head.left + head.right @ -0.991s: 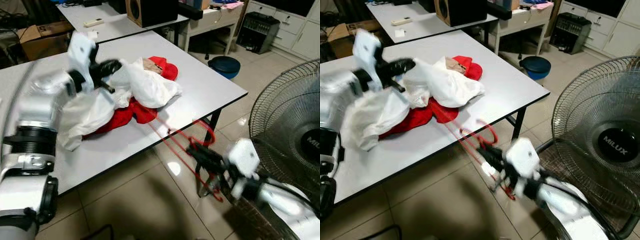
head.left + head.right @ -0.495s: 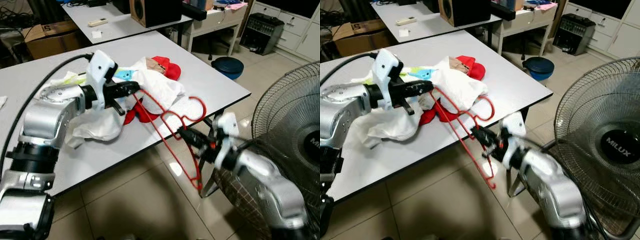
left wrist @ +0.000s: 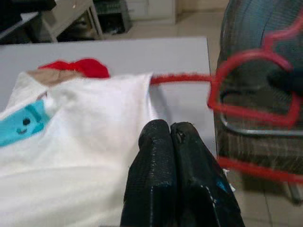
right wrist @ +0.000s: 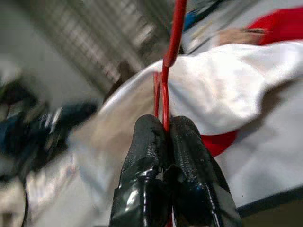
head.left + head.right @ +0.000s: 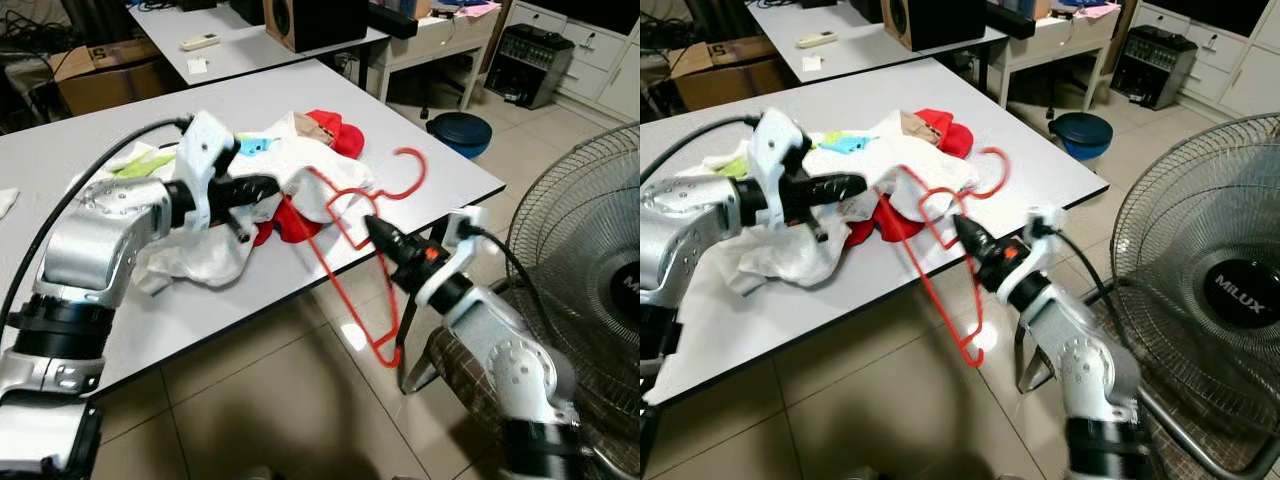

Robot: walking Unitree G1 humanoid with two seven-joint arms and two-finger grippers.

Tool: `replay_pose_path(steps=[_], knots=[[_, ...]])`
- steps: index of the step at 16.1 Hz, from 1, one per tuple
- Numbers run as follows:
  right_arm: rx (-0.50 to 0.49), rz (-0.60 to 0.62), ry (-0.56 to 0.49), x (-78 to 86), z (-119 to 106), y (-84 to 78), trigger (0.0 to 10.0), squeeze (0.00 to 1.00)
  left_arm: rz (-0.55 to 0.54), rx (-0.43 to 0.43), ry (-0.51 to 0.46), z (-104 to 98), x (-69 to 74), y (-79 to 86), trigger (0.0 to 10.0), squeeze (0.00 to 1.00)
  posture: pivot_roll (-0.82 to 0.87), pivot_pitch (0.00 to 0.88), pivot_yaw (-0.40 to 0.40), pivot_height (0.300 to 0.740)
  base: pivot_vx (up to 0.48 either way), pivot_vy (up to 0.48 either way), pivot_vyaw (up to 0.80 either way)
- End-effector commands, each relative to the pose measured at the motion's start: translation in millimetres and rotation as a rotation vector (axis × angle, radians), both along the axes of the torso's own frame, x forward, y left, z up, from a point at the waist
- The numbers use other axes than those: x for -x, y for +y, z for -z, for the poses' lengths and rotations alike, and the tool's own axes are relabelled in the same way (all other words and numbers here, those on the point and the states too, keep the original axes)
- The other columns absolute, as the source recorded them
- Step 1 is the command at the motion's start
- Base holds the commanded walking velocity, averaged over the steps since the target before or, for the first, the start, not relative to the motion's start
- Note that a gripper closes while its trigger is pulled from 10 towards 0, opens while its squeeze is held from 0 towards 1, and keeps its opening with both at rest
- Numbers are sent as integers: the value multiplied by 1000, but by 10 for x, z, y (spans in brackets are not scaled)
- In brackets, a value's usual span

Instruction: Hang hanger

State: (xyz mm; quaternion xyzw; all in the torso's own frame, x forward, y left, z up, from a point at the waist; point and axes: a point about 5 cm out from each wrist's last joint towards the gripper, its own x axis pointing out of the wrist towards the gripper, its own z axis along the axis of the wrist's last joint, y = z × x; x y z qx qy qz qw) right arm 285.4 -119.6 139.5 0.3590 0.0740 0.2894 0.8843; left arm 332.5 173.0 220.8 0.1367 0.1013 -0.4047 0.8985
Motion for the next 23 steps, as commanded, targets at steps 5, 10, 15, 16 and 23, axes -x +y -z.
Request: replay_pose_path(steps=[5, 10, 15, 16, 23], knots=[[-237, 134, 148, -273, 57, -68, 10000, 0, -36, -96, 6, 215, -25, 26, 0, 0, -33, 0, 43, 740, 0, 0, 0], [-281, 121, 146, -528, -23, 146, 10000, 0, -106, -67, -130, 264, -139, -43, 10000, 0, -1, 0, 33, 740, 0, 0, 0], [-299, 177, 153, -750, -52, 231, 10000, 0, 35, -274, -209, 283, 29, 92, 10000, 1000, 31, 0, 27, 740, 0, 0, 0], [-291, 179, 152, -779, -52, 253, 10000, 0, 105, -235, -202, 286, 97, 52, 10000, 1000, 40, 0, 23, 740, 0, 0, 0], [-291, 148, 131, -815, -59, 369, 10000, 0, 25, -324, -39, 849, 251, -171, 10000, 0, 49, 0, 18, 740, 0, 0, 0]])
